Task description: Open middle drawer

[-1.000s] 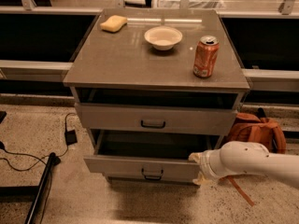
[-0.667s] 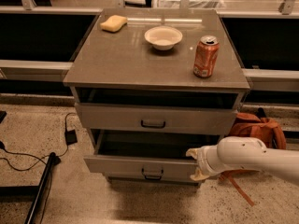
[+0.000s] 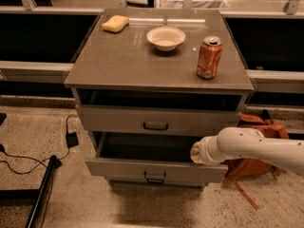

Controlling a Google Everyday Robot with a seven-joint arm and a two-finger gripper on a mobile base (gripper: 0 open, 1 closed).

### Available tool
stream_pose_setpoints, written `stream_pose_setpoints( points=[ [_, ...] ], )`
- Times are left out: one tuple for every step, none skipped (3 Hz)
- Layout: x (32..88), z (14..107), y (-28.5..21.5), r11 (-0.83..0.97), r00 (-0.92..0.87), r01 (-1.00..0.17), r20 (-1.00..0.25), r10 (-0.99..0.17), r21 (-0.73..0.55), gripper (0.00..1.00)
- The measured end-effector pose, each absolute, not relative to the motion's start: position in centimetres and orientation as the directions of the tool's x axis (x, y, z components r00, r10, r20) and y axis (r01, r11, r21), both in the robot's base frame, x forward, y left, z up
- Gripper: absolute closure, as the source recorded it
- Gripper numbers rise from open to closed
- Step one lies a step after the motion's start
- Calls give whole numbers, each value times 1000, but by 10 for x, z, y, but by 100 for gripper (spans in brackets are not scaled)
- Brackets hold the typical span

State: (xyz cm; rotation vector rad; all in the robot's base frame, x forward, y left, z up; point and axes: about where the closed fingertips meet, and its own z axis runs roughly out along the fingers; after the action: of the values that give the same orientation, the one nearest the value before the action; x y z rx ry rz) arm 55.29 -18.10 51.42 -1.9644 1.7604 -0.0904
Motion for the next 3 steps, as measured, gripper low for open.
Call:
stream_pose_setpoints(
  points=[
    [573, 503, -195, 13, 111, -912, -278, -954, -410, 100],
    [583, 476, -213, 62, 56, -918, -281, -958, -393, 100],
    [580, 443, -227, 88, 13, -933, -278, -961, -349, 100]
  ],
)
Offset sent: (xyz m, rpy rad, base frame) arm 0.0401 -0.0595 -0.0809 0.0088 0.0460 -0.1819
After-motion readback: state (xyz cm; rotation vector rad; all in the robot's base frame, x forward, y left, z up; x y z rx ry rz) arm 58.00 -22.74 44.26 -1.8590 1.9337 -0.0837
